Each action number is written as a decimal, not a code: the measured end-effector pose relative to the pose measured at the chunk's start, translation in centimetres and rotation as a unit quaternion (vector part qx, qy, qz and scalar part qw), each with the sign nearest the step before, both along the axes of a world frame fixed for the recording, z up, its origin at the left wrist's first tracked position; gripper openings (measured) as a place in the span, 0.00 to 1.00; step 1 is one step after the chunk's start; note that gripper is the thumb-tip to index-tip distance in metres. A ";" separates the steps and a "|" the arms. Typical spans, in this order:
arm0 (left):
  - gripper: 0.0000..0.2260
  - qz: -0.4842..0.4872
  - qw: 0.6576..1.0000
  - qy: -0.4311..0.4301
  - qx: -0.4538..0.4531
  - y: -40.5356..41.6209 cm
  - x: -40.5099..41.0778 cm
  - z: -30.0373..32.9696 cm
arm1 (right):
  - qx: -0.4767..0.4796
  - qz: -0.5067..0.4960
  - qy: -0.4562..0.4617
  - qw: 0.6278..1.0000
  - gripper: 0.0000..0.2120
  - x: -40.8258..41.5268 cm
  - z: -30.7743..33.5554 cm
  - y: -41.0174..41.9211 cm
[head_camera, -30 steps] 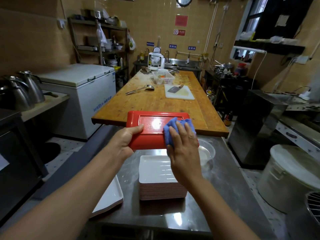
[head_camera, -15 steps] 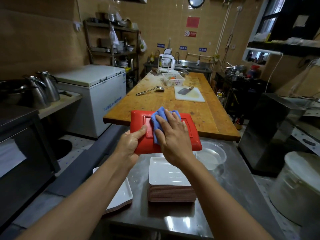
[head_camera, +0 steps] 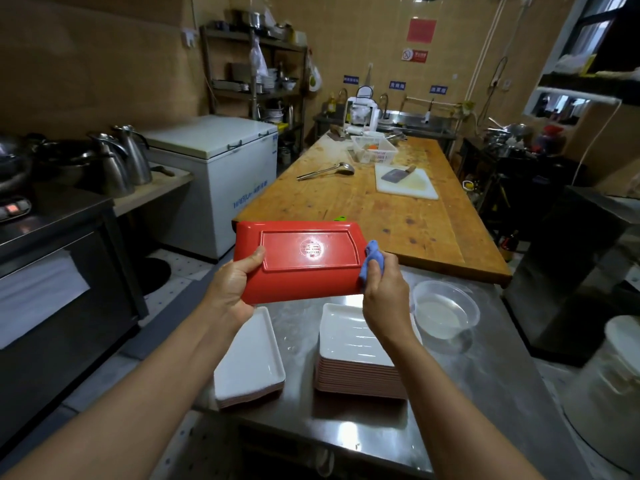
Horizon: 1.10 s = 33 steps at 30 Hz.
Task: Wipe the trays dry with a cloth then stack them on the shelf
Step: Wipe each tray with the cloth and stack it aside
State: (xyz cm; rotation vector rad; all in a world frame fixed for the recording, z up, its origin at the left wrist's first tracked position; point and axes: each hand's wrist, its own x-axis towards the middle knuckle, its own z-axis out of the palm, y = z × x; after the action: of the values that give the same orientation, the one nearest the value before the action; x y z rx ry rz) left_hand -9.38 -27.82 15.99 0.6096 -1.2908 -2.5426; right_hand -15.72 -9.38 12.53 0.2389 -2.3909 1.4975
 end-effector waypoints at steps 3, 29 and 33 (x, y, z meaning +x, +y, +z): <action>0.07 0.011 1.000 -0.010 0.006 -1.2 0.8 -0.5 | -0.061 -0.010 -0.029 0.998 0.08 -0.2 -0.7 -0.6; 0.09 -0.107 0.536 -0.071 -0.835 -4.1 3.8 -13.6 | -0.048 0.079 -0.116 0.989 0.07 -0.4 -6.7 -1.9; 0.08 -0.138 0.514 -0.035 -0.846 -3.1 4.8 -14.5 | -0.057 0.078 -0.119 0.988 0.07 -0.3 -7.2 -1.5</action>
State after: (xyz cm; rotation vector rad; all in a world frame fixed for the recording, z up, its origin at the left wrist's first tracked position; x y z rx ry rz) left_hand -4.58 -30.95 1.51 -0.0554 -2.9348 -0.2412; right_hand -16.05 -10.87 5.32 0.2372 -2.5049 1.8201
